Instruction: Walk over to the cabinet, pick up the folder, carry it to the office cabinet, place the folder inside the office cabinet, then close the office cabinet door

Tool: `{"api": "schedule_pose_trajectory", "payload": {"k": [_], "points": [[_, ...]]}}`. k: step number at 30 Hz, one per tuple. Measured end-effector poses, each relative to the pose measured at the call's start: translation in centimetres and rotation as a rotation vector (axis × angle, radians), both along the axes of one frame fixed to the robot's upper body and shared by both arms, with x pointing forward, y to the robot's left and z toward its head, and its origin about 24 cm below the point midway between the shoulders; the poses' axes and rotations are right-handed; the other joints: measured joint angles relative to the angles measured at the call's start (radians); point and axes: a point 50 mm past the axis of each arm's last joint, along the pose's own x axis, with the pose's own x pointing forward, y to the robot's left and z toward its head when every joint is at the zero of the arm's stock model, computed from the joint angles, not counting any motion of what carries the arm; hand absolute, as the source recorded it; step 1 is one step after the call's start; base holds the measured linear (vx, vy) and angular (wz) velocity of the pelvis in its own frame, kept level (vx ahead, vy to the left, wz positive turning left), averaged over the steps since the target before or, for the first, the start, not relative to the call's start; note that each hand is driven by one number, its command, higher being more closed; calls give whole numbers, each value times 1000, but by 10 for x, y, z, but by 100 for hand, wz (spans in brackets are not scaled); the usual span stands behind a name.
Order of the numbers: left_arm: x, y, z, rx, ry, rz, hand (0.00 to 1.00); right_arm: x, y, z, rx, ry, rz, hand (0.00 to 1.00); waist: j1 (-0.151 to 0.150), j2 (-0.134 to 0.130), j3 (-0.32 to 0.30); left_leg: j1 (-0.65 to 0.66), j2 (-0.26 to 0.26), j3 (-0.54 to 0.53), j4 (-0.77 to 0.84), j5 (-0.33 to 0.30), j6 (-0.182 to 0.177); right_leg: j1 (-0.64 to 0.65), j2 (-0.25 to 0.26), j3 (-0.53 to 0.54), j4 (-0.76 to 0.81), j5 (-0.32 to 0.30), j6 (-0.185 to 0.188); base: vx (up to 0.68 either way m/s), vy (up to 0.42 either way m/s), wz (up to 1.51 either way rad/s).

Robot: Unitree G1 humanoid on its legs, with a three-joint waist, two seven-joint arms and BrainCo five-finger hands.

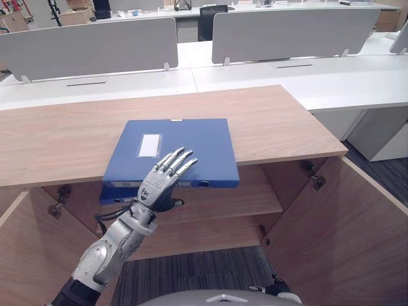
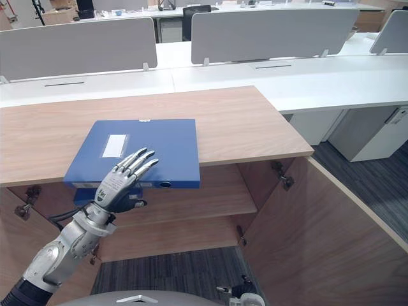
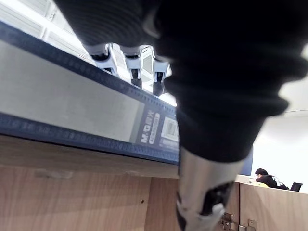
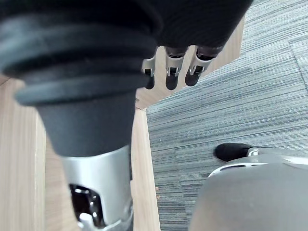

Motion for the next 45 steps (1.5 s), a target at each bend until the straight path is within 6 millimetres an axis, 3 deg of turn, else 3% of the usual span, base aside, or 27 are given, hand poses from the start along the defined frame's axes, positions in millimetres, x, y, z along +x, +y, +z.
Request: {"api": "schedule_pose_trajectory", "payload": {"k": [4,5,10,19,27,33,37,41,45], "points": [[3,3,-7,7,7,46,0,0,0,0,1,1,-1,0,-3,-1,-3,0,0,0,0,0,0,0,0,0,0,0,0,0,0,0],[3,3,-7,20,2,55,100,-1,0,0,1,2,-1,0,-4,-1,-4,0,0,0,0,0,0,0,0,0,0,0,0,0,0,0],[9,10,-10,46,-13,116,100,-1,0,0,4,2,-1,0,-8,-1,-7,0,0,0,0,0,0,0,0,0,0,1,1,0,0,0],[27,30,8,60,-147,240,100,-4,0,-1,15,7,-11,0,-13,-4,-18,0,1,3,-1,0,0,0,0,3,-3,2,2,0,0,0],[30,34,18,31,-184,261,100,-4,1,-1,17,5,-13,0,-15,-5,-19,-4,1,9,-1,0,0,-2,0,8,-12,6,2,0,0,0],[15,5,42,-210,-222,128,100,3,6,1,7,-11,53,0,-10,-10,-22,-14,1,13,0,-2,1,-13,-1,13,-13,8,5,1,0,-2],[-1,-20,66,-461,-250,-16,100,19,12,8,1,-83,101,0,-9,-7,-27,-26,1,25,6,-1,1,-38,-1,32,1,13,8,16,0,-11],[-11,-32,79,-688,-217,-132,100,32,26,13,37,-161,98,0,-7,-6,-31,-24,4,36,6,-2,1,-47,1,48,11,13,8,-25,-12,-11],[-14,-30,88,-845,-198,-162,100,48,38,24,61,-264,111,0,-6,0,-35,-25,4,48,6,-2,2,-65,2,63,28,13,9,-47,-3,-10]]}}
